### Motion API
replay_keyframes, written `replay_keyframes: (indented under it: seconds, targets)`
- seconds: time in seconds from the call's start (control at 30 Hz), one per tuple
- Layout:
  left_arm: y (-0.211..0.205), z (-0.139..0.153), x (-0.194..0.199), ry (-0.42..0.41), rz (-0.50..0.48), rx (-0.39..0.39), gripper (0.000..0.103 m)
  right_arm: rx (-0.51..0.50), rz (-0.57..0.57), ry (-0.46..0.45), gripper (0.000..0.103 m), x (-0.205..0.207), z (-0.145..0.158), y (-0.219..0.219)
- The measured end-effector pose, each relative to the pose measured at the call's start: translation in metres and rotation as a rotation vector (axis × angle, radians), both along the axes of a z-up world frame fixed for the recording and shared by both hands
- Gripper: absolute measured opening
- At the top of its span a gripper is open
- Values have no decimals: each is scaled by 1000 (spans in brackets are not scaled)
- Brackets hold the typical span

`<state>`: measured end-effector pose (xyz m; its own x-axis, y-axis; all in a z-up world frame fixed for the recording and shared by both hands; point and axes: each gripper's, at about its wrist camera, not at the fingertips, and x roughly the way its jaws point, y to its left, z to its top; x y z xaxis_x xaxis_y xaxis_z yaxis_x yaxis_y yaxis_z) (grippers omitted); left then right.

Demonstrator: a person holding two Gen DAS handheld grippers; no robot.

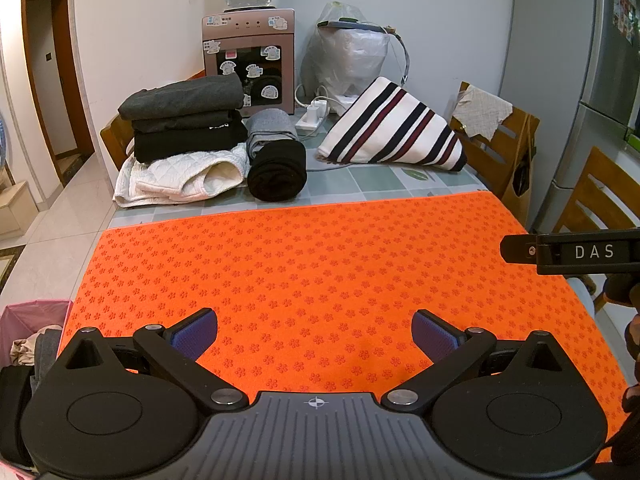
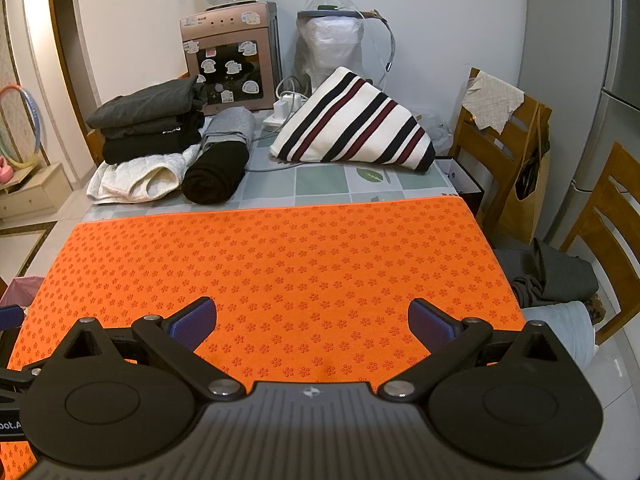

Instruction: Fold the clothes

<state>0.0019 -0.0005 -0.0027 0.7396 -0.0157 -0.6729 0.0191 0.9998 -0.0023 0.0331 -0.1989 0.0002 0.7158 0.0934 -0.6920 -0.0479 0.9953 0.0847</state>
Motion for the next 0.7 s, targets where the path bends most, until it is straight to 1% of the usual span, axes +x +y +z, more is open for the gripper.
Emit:
replay_keyframes:
  seconds: [0.2, 0.43, 0.7]
  targets:
    - [0, 0, 1, 5, 1, -1, 103, -3, -1, -5, 103, 1, 3, 1]
    - [0, 0, 3, 9, 3, -2, 103, -2, -3, -6, 103, 1, -4, 1]
    - [1, -1, 4, 13, 0, -6, 103, 1, -3, 6, 103, 3, -4, 1]
